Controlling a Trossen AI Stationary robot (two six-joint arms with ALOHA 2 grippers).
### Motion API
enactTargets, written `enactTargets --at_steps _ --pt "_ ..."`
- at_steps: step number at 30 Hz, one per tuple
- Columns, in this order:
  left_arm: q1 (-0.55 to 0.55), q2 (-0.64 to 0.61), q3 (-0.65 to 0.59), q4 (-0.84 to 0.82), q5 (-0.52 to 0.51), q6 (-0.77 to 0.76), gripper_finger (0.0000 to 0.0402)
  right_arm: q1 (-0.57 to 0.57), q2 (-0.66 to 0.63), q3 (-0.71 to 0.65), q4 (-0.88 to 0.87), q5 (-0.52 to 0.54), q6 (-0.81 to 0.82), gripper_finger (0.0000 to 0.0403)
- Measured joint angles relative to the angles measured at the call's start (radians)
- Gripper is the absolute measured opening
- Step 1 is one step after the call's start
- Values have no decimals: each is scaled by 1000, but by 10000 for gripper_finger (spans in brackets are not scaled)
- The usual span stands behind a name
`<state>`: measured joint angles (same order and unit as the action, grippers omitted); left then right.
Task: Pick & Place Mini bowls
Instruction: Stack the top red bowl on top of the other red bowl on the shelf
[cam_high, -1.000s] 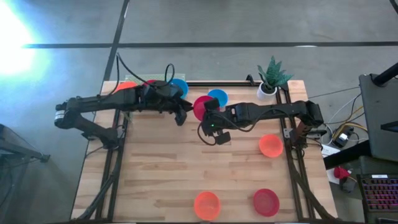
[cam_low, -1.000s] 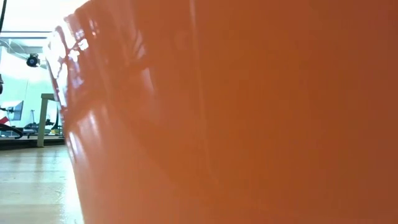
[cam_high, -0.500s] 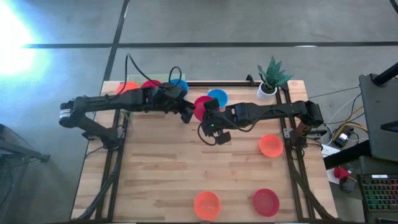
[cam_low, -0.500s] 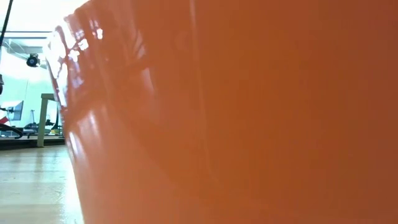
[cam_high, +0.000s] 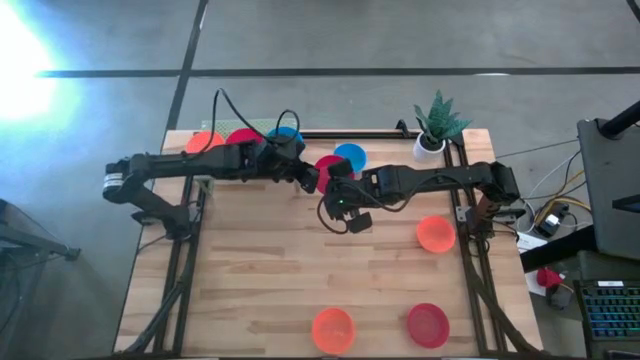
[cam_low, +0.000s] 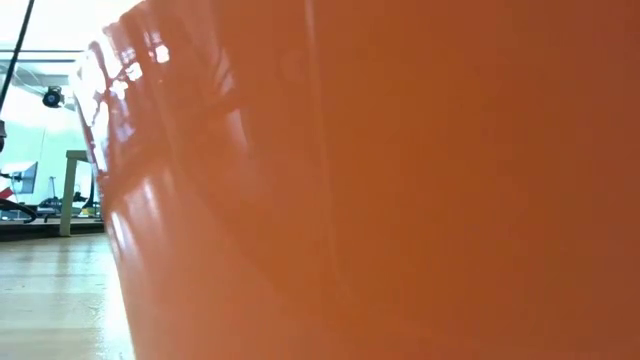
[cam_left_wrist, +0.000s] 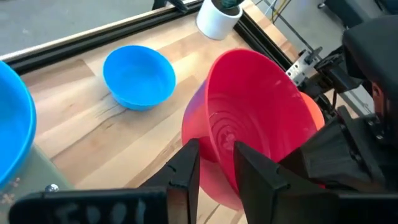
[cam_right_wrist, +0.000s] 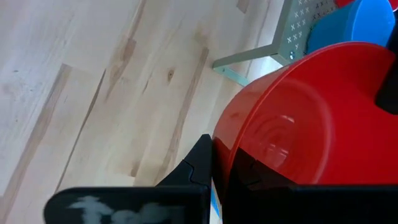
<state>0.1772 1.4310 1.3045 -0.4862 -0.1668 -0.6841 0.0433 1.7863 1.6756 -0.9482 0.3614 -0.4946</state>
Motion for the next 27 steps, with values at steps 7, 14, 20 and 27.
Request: enactTargets --at_steps 7,14,20,27 --pt "1 4 0 -6 0 -6 61 0 0 0 1 0 5 9" --pt "2 6 0 -15 -7 -8 7 1 0 0 10 0 5 9" --pt "2 6 0 -27 -8 -8 3 1 0 0 11 0 0 9" --pt "2 6 0 -28 -10 -6 1 1 0 2 16 1 -7 20"
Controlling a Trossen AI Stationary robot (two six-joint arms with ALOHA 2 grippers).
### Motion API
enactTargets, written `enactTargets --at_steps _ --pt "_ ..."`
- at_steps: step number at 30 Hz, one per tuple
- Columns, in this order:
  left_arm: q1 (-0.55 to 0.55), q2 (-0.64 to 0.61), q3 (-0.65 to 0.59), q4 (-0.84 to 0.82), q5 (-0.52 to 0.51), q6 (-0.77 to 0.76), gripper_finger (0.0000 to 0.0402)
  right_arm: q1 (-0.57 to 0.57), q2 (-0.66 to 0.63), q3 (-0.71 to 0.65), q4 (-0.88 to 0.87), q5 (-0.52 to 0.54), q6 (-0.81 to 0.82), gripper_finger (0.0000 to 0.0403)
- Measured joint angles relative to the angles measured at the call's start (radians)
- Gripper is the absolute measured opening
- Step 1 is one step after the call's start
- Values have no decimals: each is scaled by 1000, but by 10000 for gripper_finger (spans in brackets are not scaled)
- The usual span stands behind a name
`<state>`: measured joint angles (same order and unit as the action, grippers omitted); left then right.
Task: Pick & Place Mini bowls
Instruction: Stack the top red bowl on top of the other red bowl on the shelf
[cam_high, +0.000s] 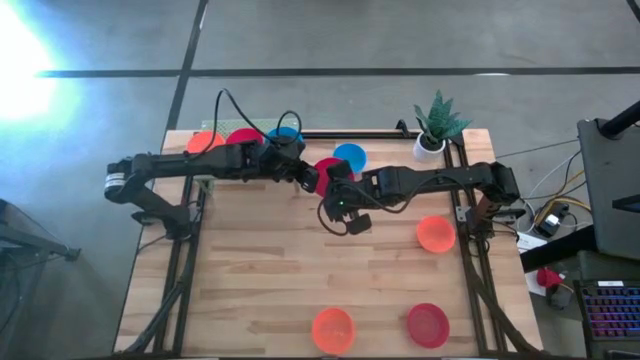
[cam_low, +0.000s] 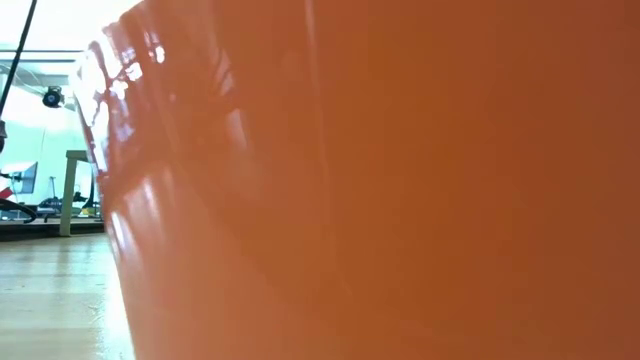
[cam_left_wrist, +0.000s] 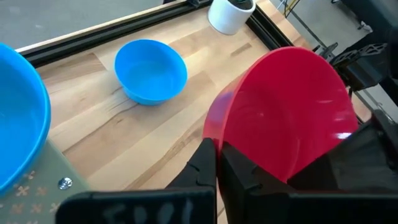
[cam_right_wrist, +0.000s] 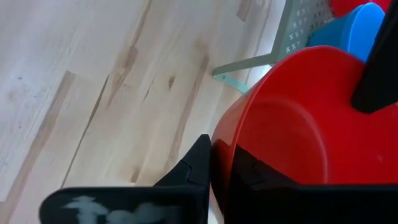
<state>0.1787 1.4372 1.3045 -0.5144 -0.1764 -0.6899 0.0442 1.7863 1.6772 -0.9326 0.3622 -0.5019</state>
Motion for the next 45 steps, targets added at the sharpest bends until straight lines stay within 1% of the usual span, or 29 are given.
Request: enactTargets --at_steps 9,14,19,21,24,28,32,38,41,45 --pt "1 0 -1 -1 -3 2 0 4 -1 2 6 8 9 79" --pt "9 0 -1 -6 1 -1 0 5 -2 2 4 11 50 113" --pt "23 0 -2 -8 -21 -6 0 7 -3 2 3 12 62 137" --pt "30 0 -2 -8 -23 -7 0 7 -4 9 0 12 90 143" --pt "40 0 -2 -5 -27 -8 0 7 -5 34 -1 11 141 148" --pt "54 0 -2 -5 -34 -8 0 8 -14 68 -3 9 156 150" --pt "69 0 -2 -4 -33 -5 0 8 -43 76 -3 8 168 151" --pt "93 0 11 -9 -23 17 0 8 -103 77 -7 7 248 147" --pt "111 -2 36 -48 -21 40 0 8 -126 77 -6 7 261 143" --pt "149 -2 99 -157 -21 82 0 8 -149 77 -7 6 261 139"
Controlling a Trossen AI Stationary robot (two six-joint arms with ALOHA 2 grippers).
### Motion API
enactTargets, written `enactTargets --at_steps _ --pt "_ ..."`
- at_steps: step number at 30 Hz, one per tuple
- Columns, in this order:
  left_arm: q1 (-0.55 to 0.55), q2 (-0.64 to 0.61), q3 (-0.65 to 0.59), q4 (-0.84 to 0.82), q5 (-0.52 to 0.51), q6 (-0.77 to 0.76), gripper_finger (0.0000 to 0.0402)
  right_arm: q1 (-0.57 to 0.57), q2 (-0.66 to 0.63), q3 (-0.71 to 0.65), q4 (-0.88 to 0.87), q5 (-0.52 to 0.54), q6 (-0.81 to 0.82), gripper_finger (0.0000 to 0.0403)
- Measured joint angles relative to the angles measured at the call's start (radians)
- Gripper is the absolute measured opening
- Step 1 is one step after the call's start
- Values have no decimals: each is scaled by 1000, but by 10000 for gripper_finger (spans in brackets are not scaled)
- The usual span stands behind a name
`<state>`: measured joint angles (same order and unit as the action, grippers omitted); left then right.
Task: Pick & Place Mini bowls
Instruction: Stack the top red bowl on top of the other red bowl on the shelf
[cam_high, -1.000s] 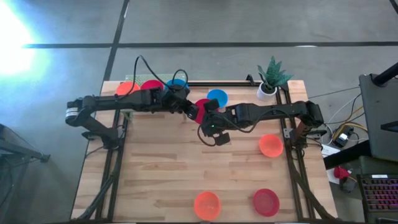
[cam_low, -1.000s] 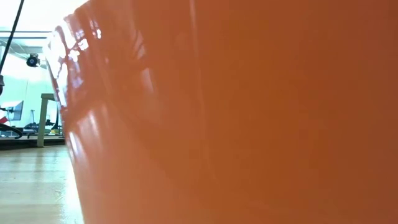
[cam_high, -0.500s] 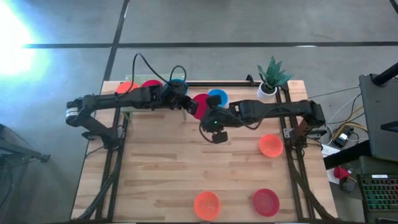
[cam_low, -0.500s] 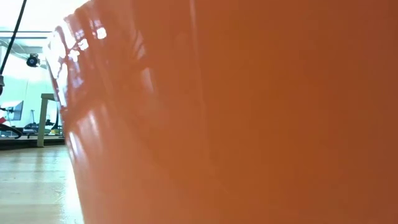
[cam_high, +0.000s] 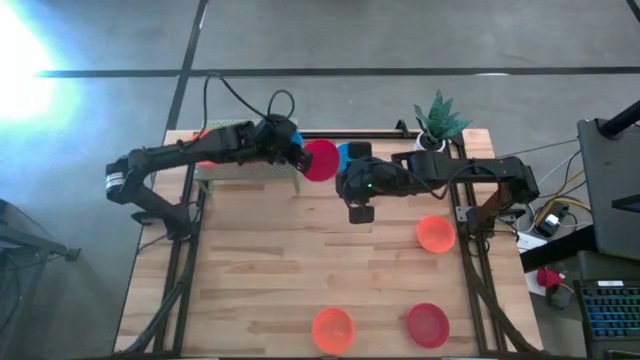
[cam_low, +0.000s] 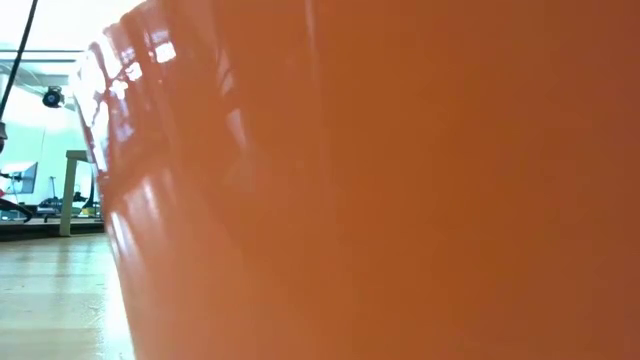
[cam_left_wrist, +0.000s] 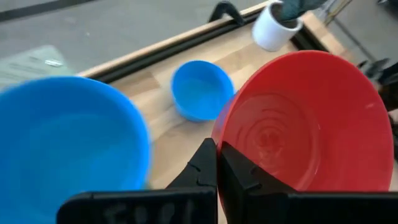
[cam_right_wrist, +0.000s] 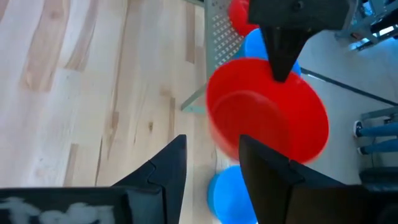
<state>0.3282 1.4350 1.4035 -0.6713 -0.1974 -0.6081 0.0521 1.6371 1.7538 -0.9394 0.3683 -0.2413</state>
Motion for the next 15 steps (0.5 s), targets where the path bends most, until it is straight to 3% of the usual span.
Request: enactTargets --at_steps 15 --pt "221 -2 335 -541 -3 278 0 0 -119 -1 1 -2 81 137"
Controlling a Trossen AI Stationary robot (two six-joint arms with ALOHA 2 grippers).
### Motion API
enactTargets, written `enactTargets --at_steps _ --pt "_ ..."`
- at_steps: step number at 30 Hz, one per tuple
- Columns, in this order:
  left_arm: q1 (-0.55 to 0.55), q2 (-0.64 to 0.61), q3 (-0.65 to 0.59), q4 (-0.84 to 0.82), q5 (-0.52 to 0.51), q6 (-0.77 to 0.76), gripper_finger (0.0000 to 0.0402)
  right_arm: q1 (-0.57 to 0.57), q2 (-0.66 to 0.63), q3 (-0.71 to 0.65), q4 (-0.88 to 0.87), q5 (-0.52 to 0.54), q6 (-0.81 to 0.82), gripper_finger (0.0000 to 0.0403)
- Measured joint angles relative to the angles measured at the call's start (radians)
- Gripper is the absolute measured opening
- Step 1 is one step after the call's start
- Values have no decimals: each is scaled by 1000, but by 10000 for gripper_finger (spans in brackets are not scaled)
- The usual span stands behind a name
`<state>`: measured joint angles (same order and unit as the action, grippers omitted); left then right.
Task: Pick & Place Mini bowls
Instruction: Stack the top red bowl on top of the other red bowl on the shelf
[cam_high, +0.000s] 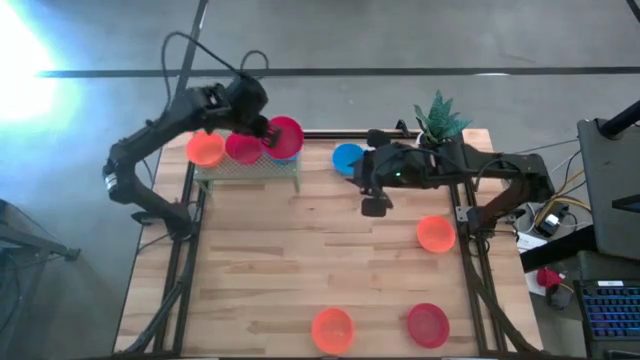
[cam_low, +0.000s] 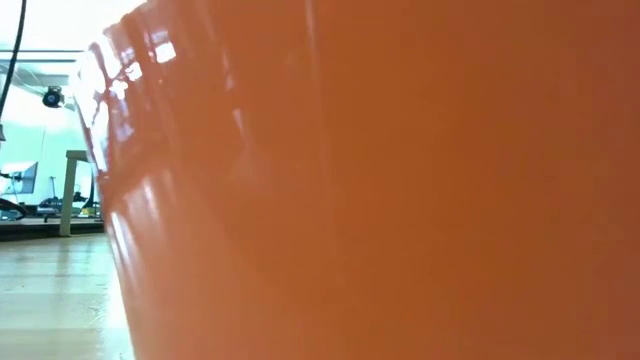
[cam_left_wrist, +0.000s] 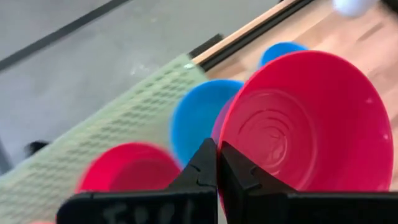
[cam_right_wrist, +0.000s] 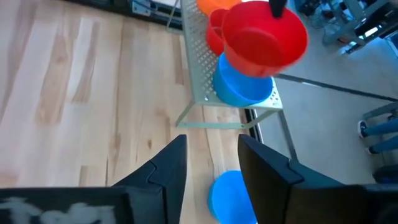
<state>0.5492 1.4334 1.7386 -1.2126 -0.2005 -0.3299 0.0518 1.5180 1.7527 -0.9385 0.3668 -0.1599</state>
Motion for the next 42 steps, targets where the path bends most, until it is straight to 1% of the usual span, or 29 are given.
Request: enactTargets --at_steps 3,6,13,15,18,24,33,42 --pt "55 -7 42 -85 0 48 0 0 -20 0 0 0 12 133" --pt "110 -25 53 -130 0 68 0 0 -35 0 0 0 15 132" --pt "185 -54 16 -204 0 92 0 0 -52 -1 -1 0 22 138" --pt "199 -54 4 -213 -13 96 0 0 -53 -1 -1 0 22 139" --pt "211 -55 -17 -218 -69 98 0 0 -53 -1 -1 0 20 138" --pt "238 -54 -77 -217 -73 113 0 0 -50 -1 -1 0 19 131" --pt "262 -54 -139 -186 -35 137 0 0 -56 -1 0 0 22 134" --pt "268 -53 -143 -149 -7 136 0 0 -57 -1 0 0 22 127"
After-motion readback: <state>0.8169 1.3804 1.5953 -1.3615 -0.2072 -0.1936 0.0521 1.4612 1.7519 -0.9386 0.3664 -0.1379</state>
